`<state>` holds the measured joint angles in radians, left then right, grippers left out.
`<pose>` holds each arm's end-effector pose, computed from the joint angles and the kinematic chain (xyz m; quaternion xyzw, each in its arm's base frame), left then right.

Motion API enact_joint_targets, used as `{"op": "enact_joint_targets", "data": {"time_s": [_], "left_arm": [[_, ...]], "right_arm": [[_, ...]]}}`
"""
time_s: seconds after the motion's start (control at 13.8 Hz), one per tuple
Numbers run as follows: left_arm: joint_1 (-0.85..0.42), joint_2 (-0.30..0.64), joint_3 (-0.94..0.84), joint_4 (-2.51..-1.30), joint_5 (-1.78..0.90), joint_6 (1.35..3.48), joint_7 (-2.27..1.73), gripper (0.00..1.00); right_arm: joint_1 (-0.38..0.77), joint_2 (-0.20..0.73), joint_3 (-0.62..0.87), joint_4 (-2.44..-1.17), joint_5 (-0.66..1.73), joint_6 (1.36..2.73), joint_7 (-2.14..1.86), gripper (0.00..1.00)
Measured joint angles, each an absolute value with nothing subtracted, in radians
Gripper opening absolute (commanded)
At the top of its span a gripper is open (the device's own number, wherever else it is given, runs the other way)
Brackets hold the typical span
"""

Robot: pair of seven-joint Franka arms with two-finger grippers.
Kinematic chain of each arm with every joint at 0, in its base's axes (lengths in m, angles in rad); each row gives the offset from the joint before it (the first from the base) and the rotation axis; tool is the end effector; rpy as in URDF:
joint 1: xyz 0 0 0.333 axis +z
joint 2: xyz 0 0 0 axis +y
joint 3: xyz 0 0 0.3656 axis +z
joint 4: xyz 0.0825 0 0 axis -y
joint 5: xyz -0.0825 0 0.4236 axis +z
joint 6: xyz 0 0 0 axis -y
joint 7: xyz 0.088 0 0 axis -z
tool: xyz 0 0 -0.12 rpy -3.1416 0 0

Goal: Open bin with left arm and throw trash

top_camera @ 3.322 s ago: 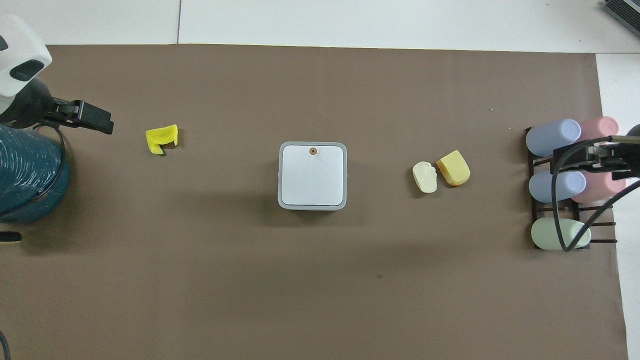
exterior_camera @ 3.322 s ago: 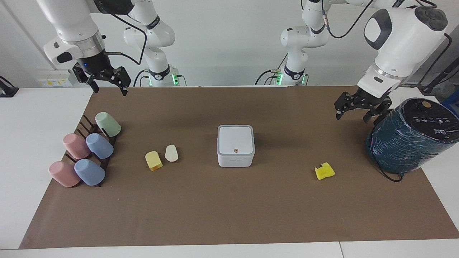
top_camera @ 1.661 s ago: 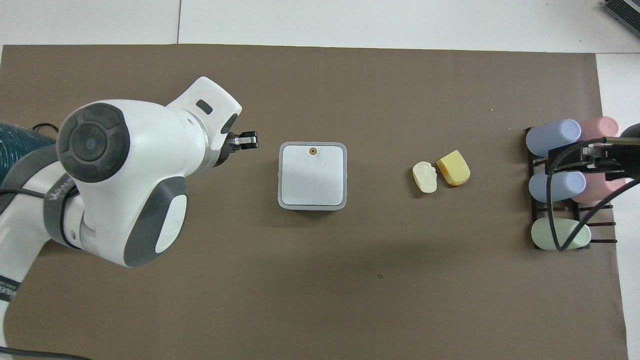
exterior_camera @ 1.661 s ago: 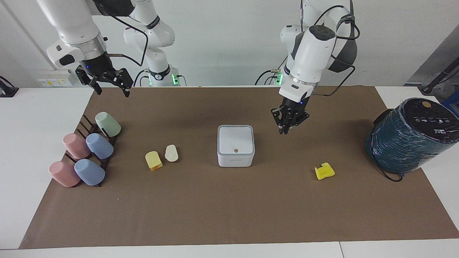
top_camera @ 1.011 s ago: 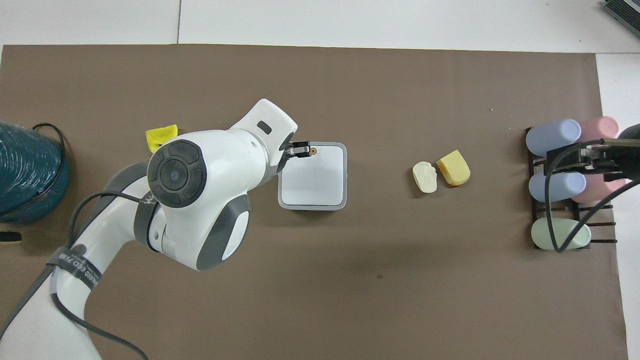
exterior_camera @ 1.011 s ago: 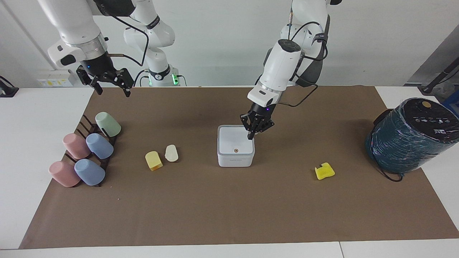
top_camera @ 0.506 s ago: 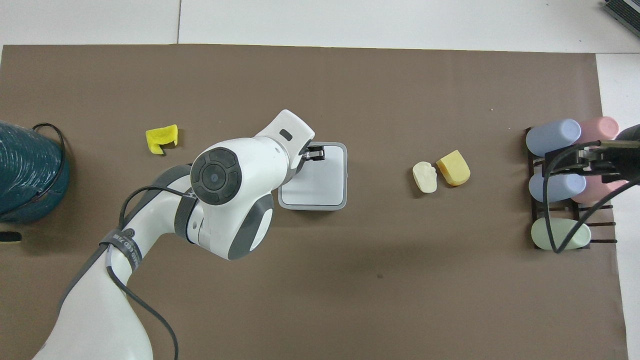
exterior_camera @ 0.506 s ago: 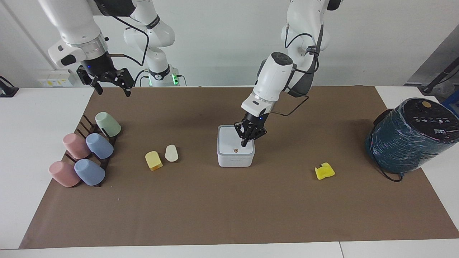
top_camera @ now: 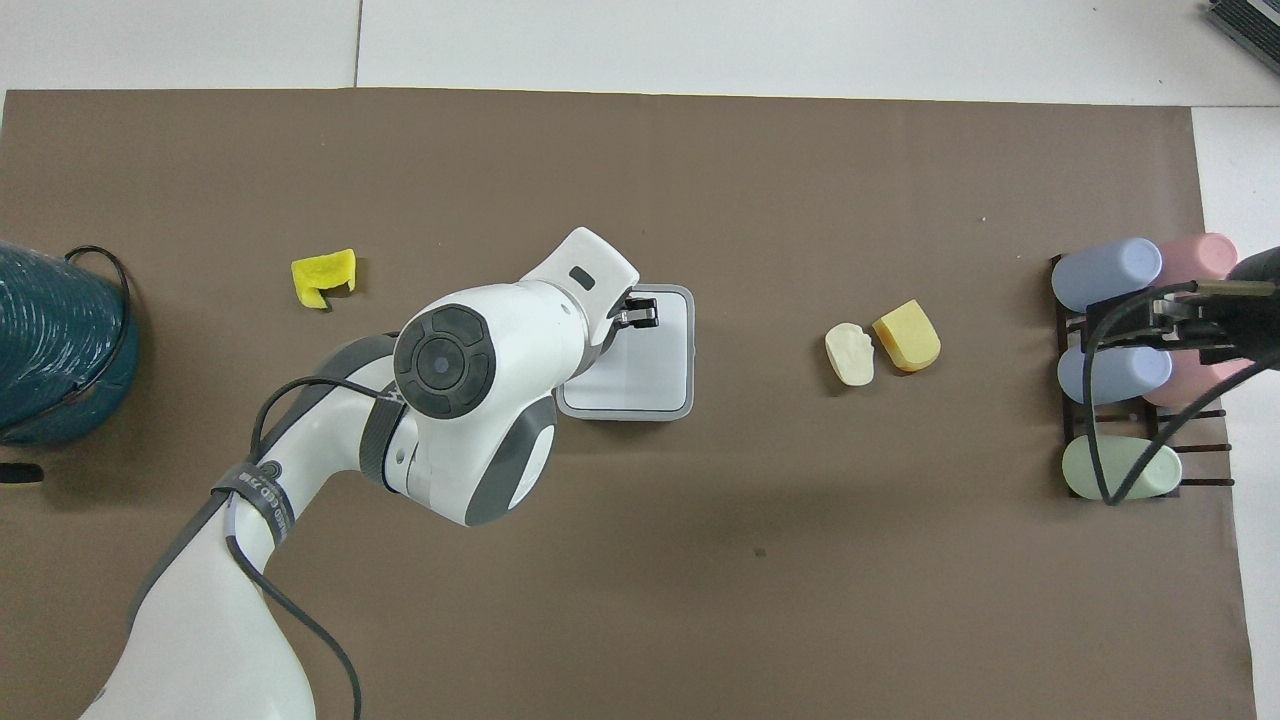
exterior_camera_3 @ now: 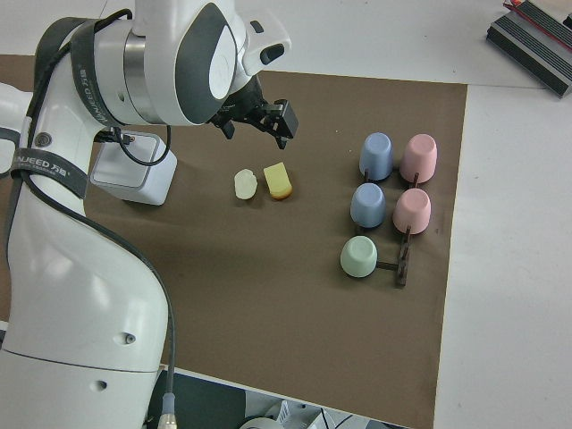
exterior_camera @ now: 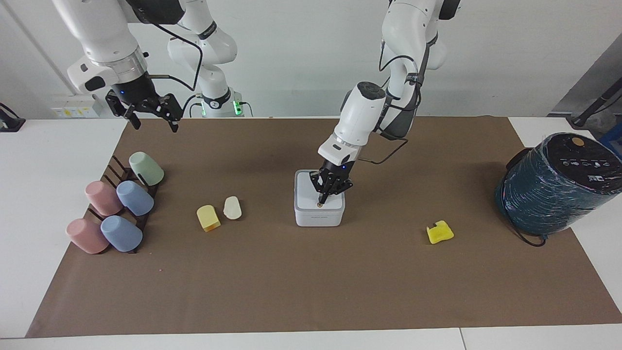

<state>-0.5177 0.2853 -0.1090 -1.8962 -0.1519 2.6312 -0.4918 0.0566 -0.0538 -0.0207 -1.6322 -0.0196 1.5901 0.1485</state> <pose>0.5780 -0.4082 0.4163 0.9728 -0.0038 0.1538 0.1733 0.5761 0.0180 0.6628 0.9984 -0.0561 0.0067 0.0087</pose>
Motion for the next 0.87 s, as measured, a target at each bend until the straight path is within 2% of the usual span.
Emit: {"op": "enact_joint_targets", "data": {"time_s": [0.43,0.65,0.87], "left_arm": [[-0.519,0.291,-0.105,-1.881,-0.156,2.622,-0.495,0.07],[-0.483,0.297,-0.086,-1.764,-0.157,2.426,-0.495,0.08],[-0.398,0.293,-0.077,-1.655,-0.156,2.272,-0.484,0.12]], "right_arm": [[0.081,-0.054,-0.020,-1.649,-0.020,1.647,0.149,1.00],[0.087,-0.050,-0.017,-1.664,-0.019,1.697,0.148,1.00],[0.107,-0.037,-0.008,-1.730,-0.001,1.821,0.148,1.00]]}}
